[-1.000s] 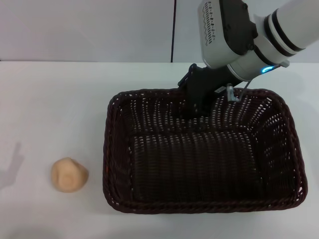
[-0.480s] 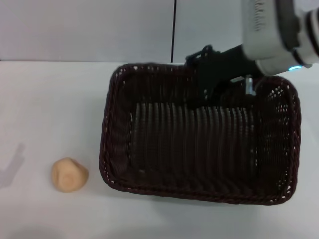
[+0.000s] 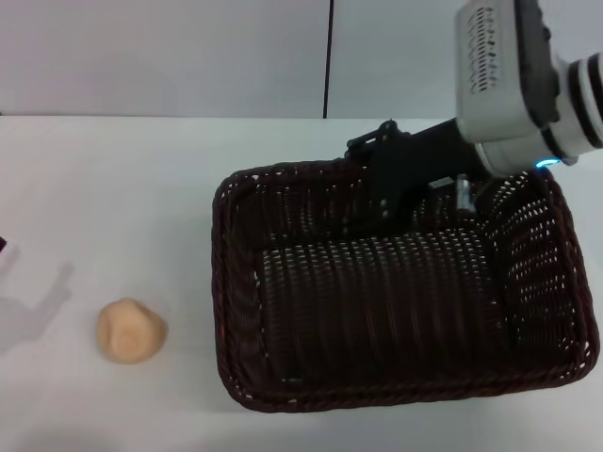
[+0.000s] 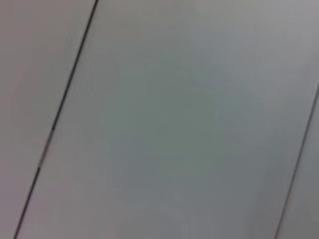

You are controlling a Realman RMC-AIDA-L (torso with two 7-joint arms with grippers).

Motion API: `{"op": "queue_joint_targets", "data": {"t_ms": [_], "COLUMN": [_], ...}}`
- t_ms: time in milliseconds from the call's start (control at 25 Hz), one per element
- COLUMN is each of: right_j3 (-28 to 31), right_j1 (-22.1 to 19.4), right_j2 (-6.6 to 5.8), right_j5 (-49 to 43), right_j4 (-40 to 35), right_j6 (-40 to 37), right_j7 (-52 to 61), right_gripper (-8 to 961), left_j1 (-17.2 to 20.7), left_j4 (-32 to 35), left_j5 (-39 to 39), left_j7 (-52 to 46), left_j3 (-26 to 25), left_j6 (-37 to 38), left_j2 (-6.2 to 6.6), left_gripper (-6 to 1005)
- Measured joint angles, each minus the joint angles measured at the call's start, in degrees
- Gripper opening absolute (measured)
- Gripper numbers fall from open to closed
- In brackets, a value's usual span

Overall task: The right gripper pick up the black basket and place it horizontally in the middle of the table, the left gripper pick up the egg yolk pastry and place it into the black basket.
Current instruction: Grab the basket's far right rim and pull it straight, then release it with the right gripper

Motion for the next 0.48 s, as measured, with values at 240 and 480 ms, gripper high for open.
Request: {"op": "queue_joint_targets", "data": {"t_ms": [240, 480], "right_j3": [-0.88, -2.40], "right_j1": [0.80, 1.56], "right_j2": [0.07, 0.04], "right_j5": [-3.06, -4.49], "right_j4": [1.79, 3.45], "right_j6": [4.44, 6.33], "right_j7": [-0.50, -0.26], "right_gripper": [662, 662], "left_j1": [0.45, 0.76], "left_j4": [-0.27, -0.56], "left_j5": [-0.03, -0.03], "left_j7": [0.30, 0.33], "left_j3": [1.93, 1.93], "left_j6": [-0.44, -0.60], "left_j2": [-0.23, -0.25], "left_gripper": [810, 810]}}
